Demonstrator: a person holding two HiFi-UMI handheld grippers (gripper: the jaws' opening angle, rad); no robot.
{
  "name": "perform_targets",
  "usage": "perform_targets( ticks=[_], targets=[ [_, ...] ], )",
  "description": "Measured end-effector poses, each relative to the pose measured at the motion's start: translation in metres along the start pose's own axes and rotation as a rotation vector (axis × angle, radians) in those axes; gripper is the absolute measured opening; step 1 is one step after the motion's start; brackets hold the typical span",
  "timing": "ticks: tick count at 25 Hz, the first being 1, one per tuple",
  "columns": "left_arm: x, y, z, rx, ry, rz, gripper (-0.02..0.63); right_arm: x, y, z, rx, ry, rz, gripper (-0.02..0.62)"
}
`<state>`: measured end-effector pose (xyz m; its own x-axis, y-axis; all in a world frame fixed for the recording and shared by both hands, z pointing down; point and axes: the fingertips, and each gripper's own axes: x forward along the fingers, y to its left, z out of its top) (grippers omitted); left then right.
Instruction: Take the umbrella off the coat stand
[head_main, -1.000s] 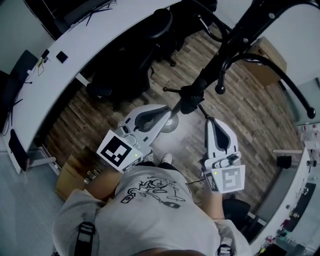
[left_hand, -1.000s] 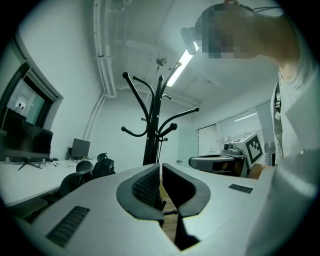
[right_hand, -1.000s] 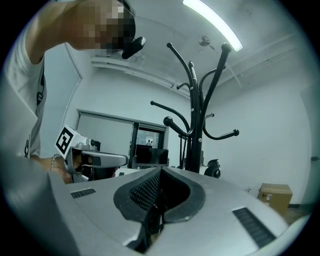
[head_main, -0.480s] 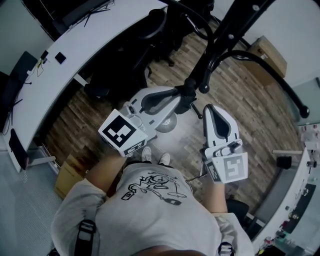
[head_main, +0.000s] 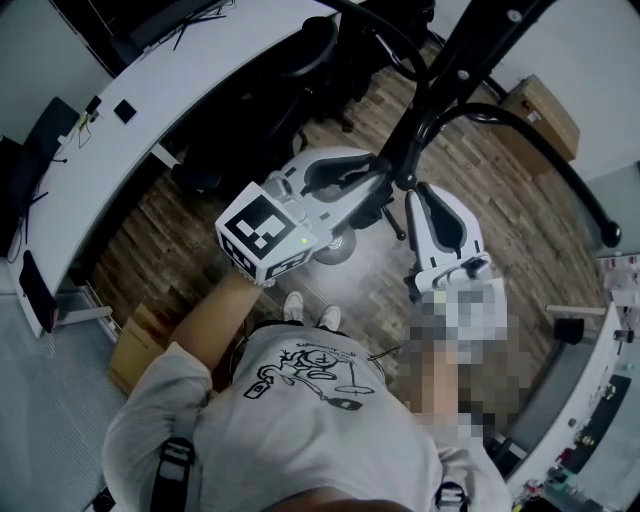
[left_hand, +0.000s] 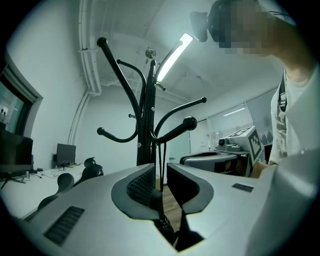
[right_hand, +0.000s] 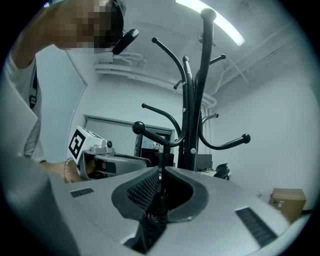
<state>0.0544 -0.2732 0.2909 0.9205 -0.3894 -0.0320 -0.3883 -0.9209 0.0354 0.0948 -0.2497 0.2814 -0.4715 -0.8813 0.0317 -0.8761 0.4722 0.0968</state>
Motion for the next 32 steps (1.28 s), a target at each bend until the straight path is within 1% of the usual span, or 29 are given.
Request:
perform_targets(
  ticks=[8, 11, 14, 19, 21, 24, 32],
  targets=[
    [0.023, 0.001, -0.006, 0.014, 0.032, -0.053, 0.101, 0.016, -0.011, 0.001, 0.017, -0.007, 0.021, 0.064],
    [0.030, 0.002, -0.006, 0.002, 0.028, -0.072, 0.103, 0.021, -0.014, 0.000, 0.032, -0.007, 0.037, 0.069],
    [0.034, 0.004, -0.006, -0.020, 0.022, -0.084, 0.103, 0.025, -0.015, -0.010, 0.067, -0.002, 0.065, 0.074],
    [0.038, 0.007, -0.004, -0.004, 0.027, -0.102, 0.101, 0.030, -0.021, -0.008, 0.082, -0.012, 0.077, 0.074],
    [0.040, 0.007, -0.004, 0.001, 0.026, -0.115, 0.082, 0.032, -0.022, -0.006, 0.084, -0.016, 0.087, 0.074],
    [0.041, 0.006, -0.004, 0.004, 0.017, -0.127, 0.029, 0.034, -0.021, -0.005, 0.088, -0.023, 0.101, 0.074],
    [0.038, 0.008, -0.003, 0.004, 0.013, -0.111, 0.025, 0.038, -0.018, -0.002, 0.106, -0.039, 0.151, 0.064]
  ],
)
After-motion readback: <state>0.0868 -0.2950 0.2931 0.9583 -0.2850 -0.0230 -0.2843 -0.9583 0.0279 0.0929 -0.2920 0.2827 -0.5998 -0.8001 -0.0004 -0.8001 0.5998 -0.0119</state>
